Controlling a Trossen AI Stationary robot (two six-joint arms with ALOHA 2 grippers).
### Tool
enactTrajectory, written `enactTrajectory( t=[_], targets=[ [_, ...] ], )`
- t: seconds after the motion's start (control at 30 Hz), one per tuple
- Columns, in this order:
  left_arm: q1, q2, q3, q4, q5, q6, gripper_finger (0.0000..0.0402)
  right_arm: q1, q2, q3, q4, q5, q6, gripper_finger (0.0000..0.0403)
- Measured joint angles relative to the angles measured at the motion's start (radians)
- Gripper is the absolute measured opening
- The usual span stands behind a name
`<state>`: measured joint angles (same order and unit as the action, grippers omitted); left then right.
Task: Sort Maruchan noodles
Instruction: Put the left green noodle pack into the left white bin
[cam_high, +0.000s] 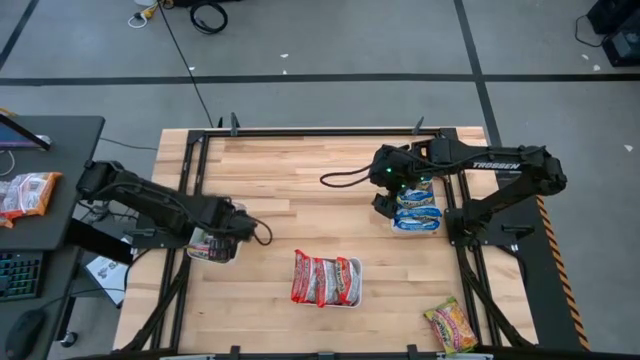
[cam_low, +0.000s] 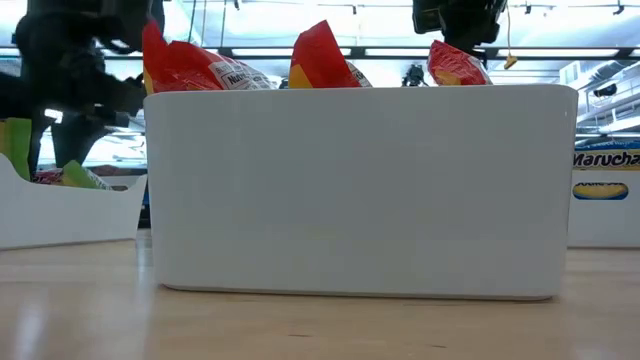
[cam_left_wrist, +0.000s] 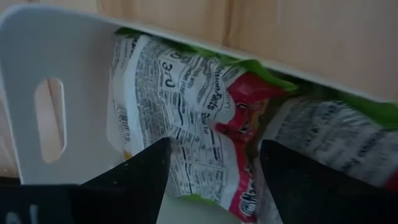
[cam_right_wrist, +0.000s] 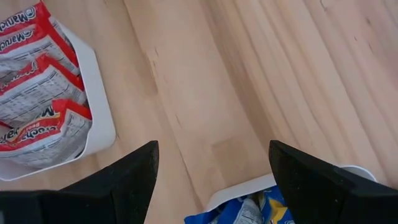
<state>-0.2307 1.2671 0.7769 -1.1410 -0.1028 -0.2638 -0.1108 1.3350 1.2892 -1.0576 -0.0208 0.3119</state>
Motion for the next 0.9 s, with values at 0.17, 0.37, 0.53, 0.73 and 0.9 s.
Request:
enactTrajectory(
  t=[0.17,0.37,0.53,0.73,0.9],
  targets=[
    [-0.006,0.000,-0.053,0.045,-0.008,-0.010,0.0252,-0.001,0.000,0.000,0.001,0.000,-0.021,0.0307],
    [0.004,0.010,-0.077,0.065,-0.014,-0.038,0.0216,-0.003,0.000,0.000,0.010,0.000,-0.060,0.0307],
    [0.019,0.009,-0.077,0.044,0.003,-0.172,0.0113,-0.003,0.000,0.000,0.025,0.001,-0.081,0.0307],
    [0.060,0.009,-0.057,-0.023,0.146,-0.186,0.0012,-0.005,0.000,0.000,0.060,0.012,-0.136,0.0307],
    [0.070,0.009,0.032,-0.130,0.153,-0.050,0.0005,-0.005,0.000,0.000,0.117,0.012,-0.170,0.0307]
  ],
)
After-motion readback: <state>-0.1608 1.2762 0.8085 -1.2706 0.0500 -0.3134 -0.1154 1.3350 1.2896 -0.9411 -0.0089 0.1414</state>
